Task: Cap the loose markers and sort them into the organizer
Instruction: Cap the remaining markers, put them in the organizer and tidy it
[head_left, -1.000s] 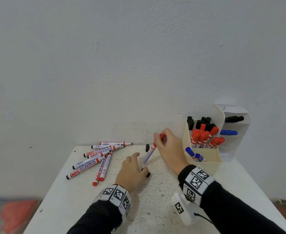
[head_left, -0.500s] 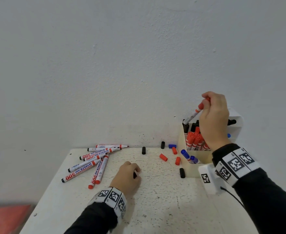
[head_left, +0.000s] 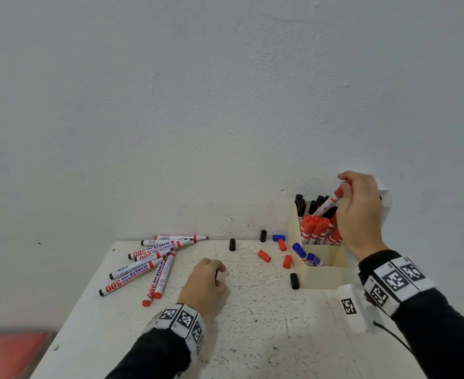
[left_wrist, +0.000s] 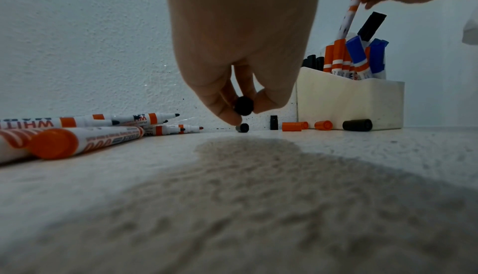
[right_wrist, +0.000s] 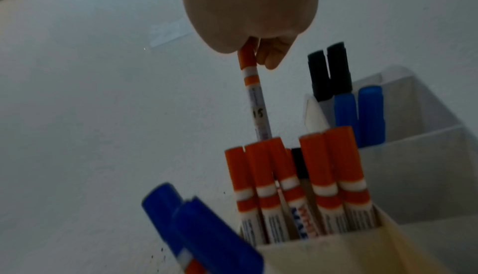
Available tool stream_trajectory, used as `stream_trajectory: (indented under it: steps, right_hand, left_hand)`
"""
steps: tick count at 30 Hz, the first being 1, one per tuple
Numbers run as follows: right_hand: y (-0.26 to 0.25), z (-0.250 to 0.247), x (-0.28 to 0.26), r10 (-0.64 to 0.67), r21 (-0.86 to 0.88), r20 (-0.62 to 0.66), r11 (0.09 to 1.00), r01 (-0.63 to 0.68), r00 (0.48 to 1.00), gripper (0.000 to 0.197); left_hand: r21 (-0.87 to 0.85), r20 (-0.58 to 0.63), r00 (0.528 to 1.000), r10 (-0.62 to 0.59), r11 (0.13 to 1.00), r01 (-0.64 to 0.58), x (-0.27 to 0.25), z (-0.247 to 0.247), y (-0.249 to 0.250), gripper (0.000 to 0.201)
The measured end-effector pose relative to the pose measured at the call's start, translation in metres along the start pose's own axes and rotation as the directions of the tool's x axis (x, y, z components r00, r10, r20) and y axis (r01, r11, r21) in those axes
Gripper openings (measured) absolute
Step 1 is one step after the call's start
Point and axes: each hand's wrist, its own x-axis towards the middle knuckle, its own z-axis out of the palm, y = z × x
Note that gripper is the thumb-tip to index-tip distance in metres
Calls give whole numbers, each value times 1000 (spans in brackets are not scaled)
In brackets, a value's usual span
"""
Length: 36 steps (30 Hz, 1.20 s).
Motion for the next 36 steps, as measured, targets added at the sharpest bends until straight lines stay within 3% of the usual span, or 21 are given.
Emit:
stream_trajectory:
  steps: [8,15,22,28,33,36]
  right_hand:
    - [-4,-41,6,-78,-16,-208,997,77,975,22]
    - [27,-68,-25,-68,-106,-245,993,43,967,18]
    - [74,-37,-68,57,-94,-20,994,-59,998,18]
    - [84,-12,-71,355,-50,195,935,-352,914,19]
    - [79,-7,-69,383,-84,262,923,-375,886,21]
    - [78,-6,-70,354,-123,242,935,-333,903,25]
  left_hand:
    - [-3,-74,997,30,1000,-31,2,0,0,30]
    - [8,-83,997,6,1000,-5,3,2,-3,29]
    - [36,-66,998,-5,999,7,3,3,-3,23]
    - [18,-70,998,-3,1000,4,5,3,-3,23]
    - [0,-55,998,-6,1000,6,4,2,-1,22]
    - [6,-42,999,3,1000,-3,4,1,-2,26]
